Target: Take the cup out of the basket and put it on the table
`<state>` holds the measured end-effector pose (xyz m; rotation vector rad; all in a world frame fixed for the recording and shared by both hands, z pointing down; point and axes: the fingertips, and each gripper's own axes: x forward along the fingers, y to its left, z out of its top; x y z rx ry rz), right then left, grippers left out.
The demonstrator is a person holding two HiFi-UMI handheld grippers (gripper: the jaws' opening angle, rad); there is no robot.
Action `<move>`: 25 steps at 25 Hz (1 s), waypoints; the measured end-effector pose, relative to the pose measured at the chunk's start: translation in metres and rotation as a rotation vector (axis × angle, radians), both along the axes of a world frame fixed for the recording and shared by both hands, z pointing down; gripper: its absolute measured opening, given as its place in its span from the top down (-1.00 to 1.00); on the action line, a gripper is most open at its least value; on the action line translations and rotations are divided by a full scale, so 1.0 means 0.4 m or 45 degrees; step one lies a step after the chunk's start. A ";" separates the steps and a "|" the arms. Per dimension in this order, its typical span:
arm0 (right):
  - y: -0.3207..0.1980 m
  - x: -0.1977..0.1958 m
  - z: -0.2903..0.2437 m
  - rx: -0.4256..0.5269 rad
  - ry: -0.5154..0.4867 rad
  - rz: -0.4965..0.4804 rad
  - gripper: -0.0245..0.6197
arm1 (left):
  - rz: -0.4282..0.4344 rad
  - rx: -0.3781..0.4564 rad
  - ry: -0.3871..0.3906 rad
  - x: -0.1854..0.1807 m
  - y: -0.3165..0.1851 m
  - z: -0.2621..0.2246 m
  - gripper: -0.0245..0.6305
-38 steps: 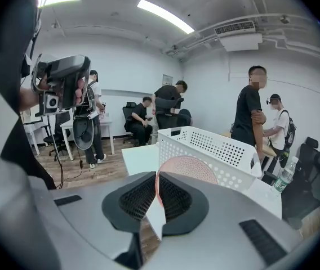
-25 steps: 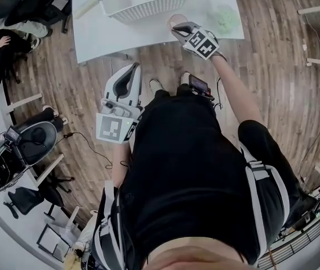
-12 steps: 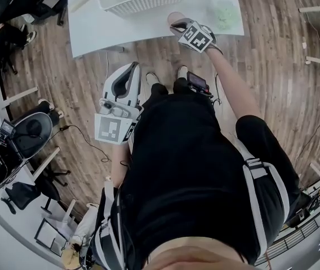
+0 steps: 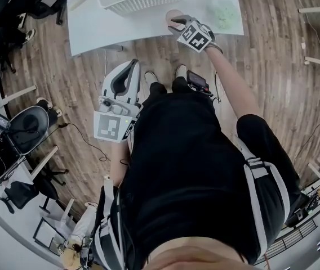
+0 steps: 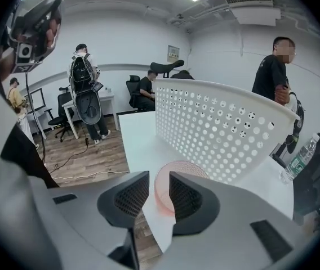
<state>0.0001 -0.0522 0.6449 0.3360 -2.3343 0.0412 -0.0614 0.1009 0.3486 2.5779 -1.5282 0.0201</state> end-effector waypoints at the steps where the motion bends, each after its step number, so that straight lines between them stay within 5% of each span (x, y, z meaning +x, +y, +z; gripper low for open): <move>1: 0.000 0.002 -0.003 0.002 -0.002 0.001 0.60 | 0.001 0.000 0.004 0.001 0.001 -0.001 0.86; 13: -0.003 0.012 -0.049 0.038 -0.038 0.031 0.60 | 0.024 0.007 0.003 0.008 0.002 -0.001 0.86; 25: 0.069 0.041 -0.275 0.126 -0.281 0.165 0.63 | 0.065 0.016 0.008 0.021 0.000 -0.009 0.86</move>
